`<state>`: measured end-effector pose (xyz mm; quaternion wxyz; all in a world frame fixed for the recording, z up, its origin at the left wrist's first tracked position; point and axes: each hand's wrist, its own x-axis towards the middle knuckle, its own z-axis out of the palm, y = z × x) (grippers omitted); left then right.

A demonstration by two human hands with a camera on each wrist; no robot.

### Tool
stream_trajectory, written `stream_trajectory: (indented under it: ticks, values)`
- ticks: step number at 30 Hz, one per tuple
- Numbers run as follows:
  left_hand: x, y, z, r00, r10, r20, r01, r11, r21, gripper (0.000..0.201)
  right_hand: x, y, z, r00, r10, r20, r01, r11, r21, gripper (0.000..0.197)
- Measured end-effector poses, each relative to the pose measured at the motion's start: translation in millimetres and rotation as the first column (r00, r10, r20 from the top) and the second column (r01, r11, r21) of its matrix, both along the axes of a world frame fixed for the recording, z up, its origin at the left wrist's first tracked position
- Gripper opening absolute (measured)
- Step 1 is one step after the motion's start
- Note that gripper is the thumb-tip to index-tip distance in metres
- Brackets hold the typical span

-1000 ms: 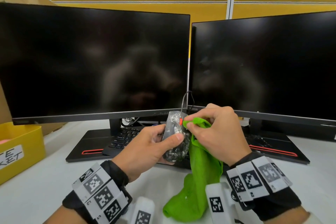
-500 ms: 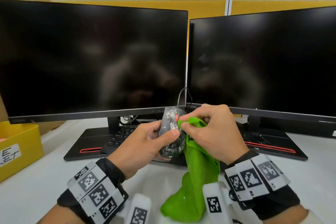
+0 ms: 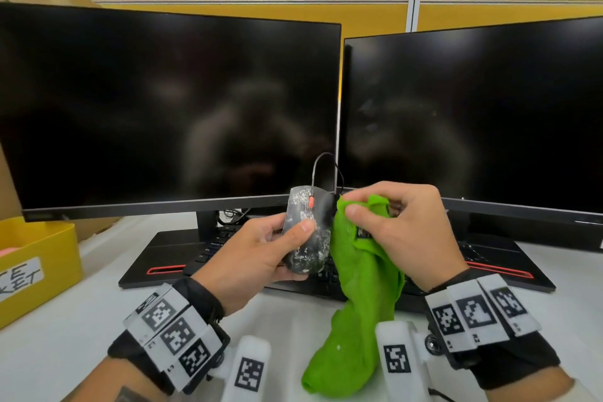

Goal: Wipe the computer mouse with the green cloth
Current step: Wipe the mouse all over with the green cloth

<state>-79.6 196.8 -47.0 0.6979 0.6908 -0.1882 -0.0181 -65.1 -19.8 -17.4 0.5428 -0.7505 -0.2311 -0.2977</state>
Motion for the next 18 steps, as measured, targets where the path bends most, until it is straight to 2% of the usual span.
stream_trajectory:
  ticks: [3, 5, 8, 12, 15, 18]
  values:
    - [4, 3, -2, 0.998, 0.033, -0.058, -0.035, 0.999, -0.035, 0.041, 1, 2, -1, 1.0, -0.005, -0.019, 0.005, 0.999, 0.046, 0.017]
    - [7, 5, -2, 0.994, 0.041, -0.099, -0.049, 0.996, -0.077, 0.038, 5, 4, -4, 0.997, -0.017, -0.071, 0.02, 0.999, 0.051, 0.021]
    - [10, 8, -1, 0.993, 0.013, -0.114, -0.027, 0.992, -0.122, 0.035, 9, 6, -8, 0.986, 0.02, -0.167, 0.005, 0.989, 0.15, 0.029]
    - [11, 7, 1, 0.991, -0.091, -0.098, 0.072, 0.981, -0.181, 0.041, 11, 9, -8, 0.998, -0.038, -0.051, 0.042, 0.995, 0.085, 0.02]
    - [14, -4, 9, 0.993, -0.105, -0.055, 0.097, 0.986, -0.139, 0.042, 8, 8, -7, 0.996, -0.064, 0.055, 0.061, 0.997, 0.052, 0.02]
    - [17, -18, 16, 0.995, -0.097, -0.032, 0.093, 0.989, -0.113, 0.043, 6, 9, -8, 0.994, -0.039, 0.099, 0.04, 0.999, -0.014, 0.019]
